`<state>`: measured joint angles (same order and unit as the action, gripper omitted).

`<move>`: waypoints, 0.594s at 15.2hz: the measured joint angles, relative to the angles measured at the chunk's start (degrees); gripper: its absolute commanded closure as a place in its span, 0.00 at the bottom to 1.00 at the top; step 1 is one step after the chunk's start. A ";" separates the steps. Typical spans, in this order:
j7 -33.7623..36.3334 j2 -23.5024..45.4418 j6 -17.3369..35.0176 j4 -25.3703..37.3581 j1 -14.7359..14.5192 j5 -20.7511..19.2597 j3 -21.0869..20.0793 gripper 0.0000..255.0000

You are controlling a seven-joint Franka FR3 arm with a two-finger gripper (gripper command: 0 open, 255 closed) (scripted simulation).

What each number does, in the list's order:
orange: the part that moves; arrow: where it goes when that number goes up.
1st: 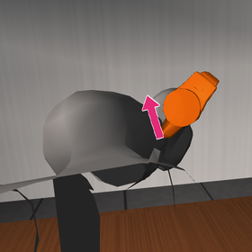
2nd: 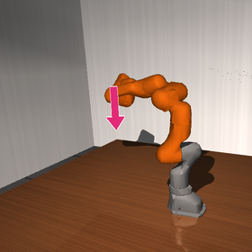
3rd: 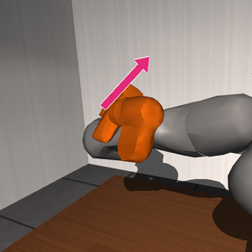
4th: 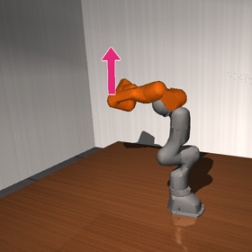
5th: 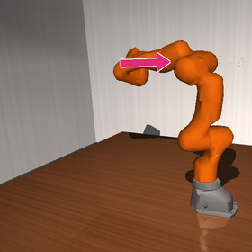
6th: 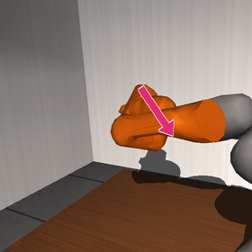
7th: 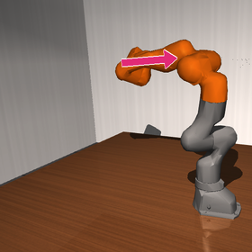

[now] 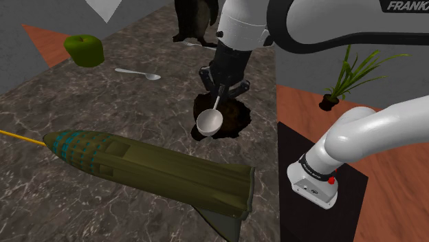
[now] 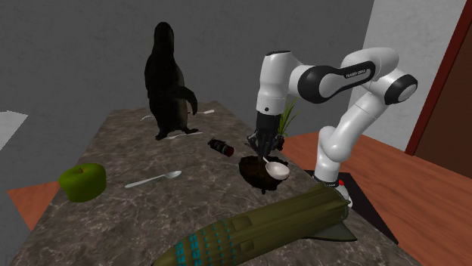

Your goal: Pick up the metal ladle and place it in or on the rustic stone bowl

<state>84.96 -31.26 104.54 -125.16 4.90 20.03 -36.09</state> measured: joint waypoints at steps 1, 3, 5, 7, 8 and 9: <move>0.00 0.00 0.00 0.00 0.00 0.00 0.00 0.00; 0.00 0.00 0.00 0.00 0.00 0.00 0.00 0.00; 0.00 0.00 0.00 0.00 0.00 0.00 0.00 0.00; 0.10 0.01 -0.81 0.84 0.05 -0.14 0.19 0.00; 0.33 0.06 -2.28 2.39 0.14 -0.37 0.46 0.00; 0.31 -0.05 -3.68 3.66 0.18 -0.56 0.92 0.00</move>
<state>85.27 -31.31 100.86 -121.51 5.08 19.47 -35.16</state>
